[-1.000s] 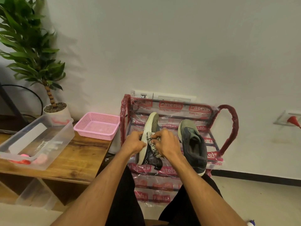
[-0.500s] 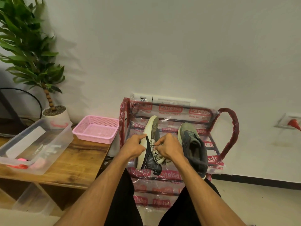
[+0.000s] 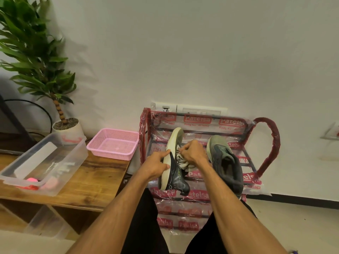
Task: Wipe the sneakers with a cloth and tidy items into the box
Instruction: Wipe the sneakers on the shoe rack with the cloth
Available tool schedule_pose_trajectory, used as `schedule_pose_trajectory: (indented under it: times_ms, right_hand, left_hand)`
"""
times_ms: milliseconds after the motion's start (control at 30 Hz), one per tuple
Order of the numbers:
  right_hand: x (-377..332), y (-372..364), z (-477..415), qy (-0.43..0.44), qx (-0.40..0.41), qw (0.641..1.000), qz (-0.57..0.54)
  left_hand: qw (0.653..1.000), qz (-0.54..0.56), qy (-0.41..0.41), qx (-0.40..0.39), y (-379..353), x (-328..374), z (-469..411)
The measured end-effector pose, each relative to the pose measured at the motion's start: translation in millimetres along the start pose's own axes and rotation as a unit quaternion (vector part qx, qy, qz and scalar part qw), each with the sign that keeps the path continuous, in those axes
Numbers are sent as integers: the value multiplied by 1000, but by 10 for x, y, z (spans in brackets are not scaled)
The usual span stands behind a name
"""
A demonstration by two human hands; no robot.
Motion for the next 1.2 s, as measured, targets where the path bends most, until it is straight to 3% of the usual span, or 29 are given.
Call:
schedule_pose_trajectory:
  times_ms: [400,567,733,900,1067,1133,1200]
  right_hand:
    - [168,433,450,32,-186,982,-10]
    - [278,406,303,10,-57,998,39]
    - [117,173,244,42,-53,996,52]
    - [-12,46,198,51,28,995,81]
    - [-111,210,275,145,-96,961,214]
    - [-90,329,274,146,-153,942,261]
    - [-31,421,243,127,-149,938,288]
  left_hand:
    - [999,-41,-1,-4,-2,66,31]
    - [999,-37,6,-20,6,71,3]
    - [998,-53,1,-19,20,93,9]
    - [998,-55,0,-16,28,103,28]
    - [999,-43,1,-15,28,76,29]
    - [999,-43,3,-12,21,72,17]
    - [999,-46,5,-9,17,71,17]
Point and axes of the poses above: each hand's wrist, its own z-axis away from the middle knuckle, its own y-axis out of the back of the hand, x = y × z, the point moved 1 cm from there along -z, towards the middle knuckle, and after that the axes turned 7 degrees about y, right-handed, at the moved point
